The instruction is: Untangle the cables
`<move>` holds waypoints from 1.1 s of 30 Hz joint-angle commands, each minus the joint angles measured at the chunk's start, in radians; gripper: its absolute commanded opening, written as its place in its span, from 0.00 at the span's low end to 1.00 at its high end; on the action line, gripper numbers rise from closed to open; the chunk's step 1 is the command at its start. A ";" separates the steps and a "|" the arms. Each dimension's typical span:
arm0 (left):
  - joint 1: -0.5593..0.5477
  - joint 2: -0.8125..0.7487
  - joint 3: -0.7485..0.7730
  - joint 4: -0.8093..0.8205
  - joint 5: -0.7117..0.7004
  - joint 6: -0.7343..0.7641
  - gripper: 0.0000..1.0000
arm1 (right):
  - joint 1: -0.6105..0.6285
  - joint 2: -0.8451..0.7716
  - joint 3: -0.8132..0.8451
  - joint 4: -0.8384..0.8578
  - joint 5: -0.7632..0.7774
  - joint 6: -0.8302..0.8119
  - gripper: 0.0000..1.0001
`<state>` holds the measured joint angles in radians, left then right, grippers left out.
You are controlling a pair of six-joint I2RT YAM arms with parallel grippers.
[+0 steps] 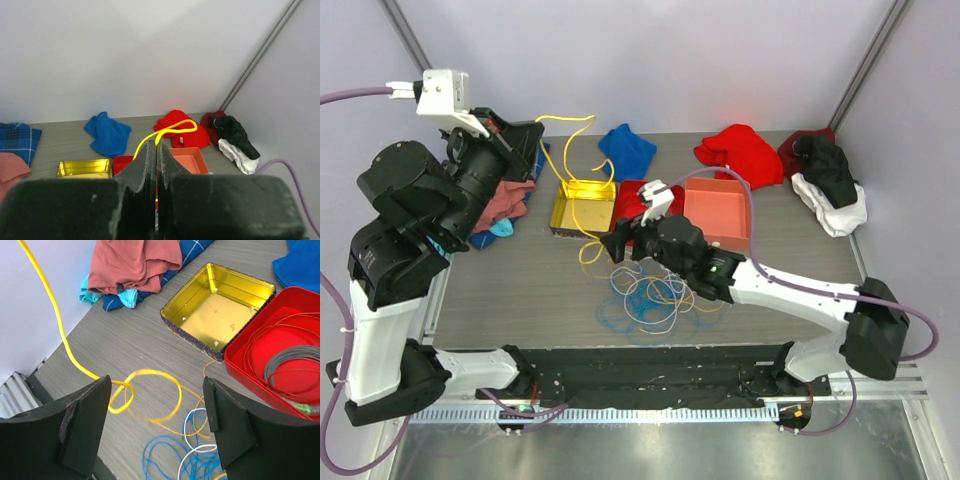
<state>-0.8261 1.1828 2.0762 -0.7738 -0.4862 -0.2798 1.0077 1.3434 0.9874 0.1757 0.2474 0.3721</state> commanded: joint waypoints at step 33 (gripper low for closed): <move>0.002 -0.207 -0.327 0.171 0.009 -0.067 0.00 | 0.000 -0.016 0.706 -0.251 0.148 -0.303 0.01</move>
<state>-0.8261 1.0172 1.8046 -0.7033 -0.4698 -0.3222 1.0077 1.3746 1.5383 -0.0177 0.3511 0.1459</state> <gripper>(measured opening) 0.022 0.052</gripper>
